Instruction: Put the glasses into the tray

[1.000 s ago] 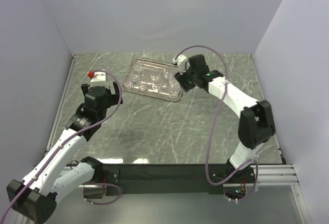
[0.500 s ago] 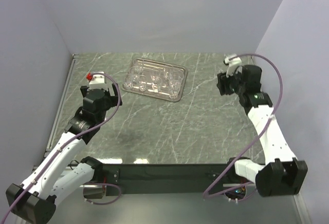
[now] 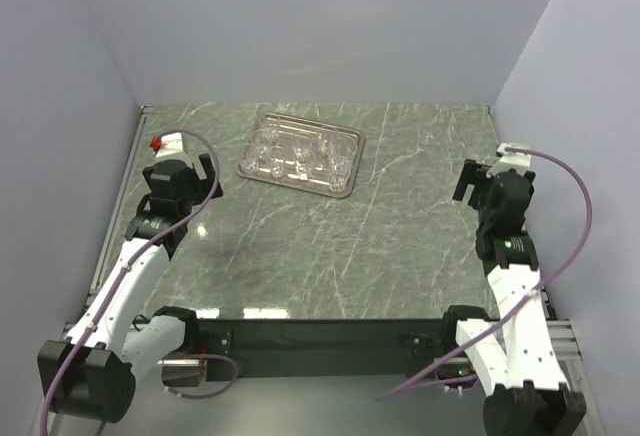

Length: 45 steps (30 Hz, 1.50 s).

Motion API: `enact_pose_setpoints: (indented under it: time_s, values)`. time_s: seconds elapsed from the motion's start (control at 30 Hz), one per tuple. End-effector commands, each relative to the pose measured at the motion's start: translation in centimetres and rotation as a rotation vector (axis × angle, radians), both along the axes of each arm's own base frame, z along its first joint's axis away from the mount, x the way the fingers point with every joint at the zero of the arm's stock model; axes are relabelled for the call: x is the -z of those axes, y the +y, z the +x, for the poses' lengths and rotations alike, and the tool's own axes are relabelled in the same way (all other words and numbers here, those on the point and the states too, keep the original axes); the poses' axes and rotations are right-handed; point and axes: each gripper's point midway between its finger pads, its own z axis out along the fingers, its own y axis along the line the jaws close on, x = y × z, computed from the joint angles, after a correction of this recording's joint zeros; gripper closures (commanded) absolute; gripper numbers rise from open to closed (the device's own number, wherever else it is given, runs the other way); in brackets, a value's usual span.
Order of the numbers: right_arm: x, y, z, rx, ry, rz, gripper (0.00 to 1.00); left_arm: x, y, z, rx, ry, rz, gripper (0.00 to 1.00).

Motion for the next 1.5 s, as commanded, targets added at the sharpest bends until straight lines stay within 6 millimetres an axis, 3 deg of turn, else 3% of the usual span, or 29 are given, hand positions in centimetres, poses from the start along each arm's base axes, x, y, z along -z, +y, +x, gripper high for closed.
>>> enact_pose_setpoints:
  time_s: [0.0,0.23,0.47,0.83,1.47]
  values:
    - [-2.3,-1.5,-0.7,0.117,-0.149,0.015,0.06,-1.7,0.7,0.7,-0.021,-0.061,-0.064,0.01]
    - [-2.5,-2.1,-1.5,0.16,-0.195,0.033,0.01,-1.5,2.9,0.2,-0.102,-0.078,-0.031,0.01]
    - [-2.8,-3.1,-1.8,0.203,-0.212,0.019,0.0,-2.1,2.3,0.3,-0.072,-0.091,-0.044,0.01]
    - [-1.5,-5.1,-2.0,0.297,-0.184,0.025,0.01,-4.2,1.2,-0.6,-0.017,-0.16,-0.075,0.01]
    - [-1.8,-6.3,-3.1,0.326,-0.217,0.044,0.02,-4.6,0.1,-1.3,0.012,-0.164,-0.044,0.01]
